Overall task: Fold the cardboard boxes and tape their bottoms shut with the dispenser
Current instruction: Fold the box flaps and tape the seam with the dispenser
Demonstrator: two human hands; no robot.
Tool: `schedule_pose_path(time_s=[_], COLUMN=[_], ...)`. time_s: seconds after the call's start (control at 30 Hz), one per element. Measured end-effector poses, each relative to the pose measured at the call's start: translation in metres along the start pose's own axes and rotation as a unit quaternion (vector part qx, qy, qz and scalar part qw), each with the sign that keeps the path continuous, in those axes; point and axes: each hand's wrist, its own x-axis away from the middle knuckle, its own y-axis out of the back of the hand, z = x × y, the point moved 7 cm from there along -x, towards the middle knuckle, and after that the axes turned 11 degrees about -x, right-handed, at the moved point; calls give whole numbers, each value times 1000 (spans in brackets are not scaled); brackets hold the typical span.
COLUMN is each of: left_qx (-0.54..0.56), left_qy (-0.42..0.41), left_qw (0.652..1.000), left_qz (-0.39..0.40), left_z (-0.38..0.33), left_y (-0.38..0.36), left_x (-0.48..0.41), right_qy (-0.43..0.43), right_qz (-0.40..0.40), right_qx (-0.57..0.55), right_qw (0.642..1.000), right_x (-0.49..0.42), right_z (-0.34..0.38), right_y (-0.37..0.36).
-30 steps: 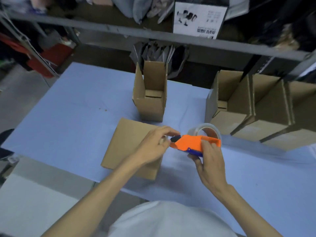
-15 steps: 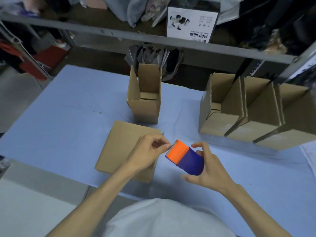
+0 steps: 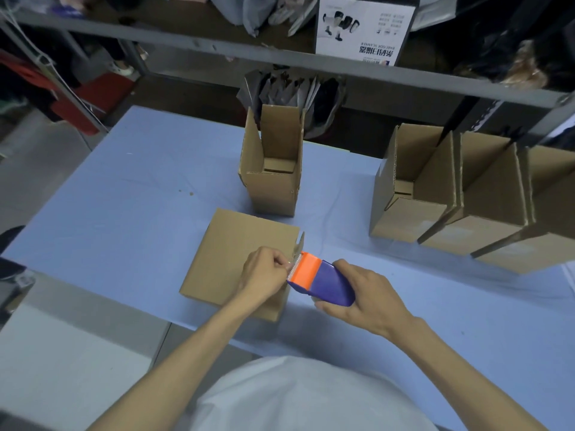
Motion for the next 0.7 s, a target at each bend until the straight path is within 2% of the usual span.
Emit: schedule_pose_path(time_s=[0.13, 0.3, 0.47, 0.7], left_qx=[-7, -50, -71, -55], left_qy=[15, 60, 28, -26], left_qw=[1000, 995, 996, 992], left_qz=[11, -63, -36, -106], left_z=[5, 39, 38, 32], left_y=[-9, 21, 14, 16], left_x=[3, -2, 5, 12], right_qy=[-4, -37, -32, -24], right_qz=[34, 67, 94, 62], right_qx=[14, 45, 53, 88], right_qw=[999, 996, 994, 994], right_x=[5, 29, 30, 20], right_z=[-1, -21, -26, -25], right_y=[-4, 4, 7, 14])
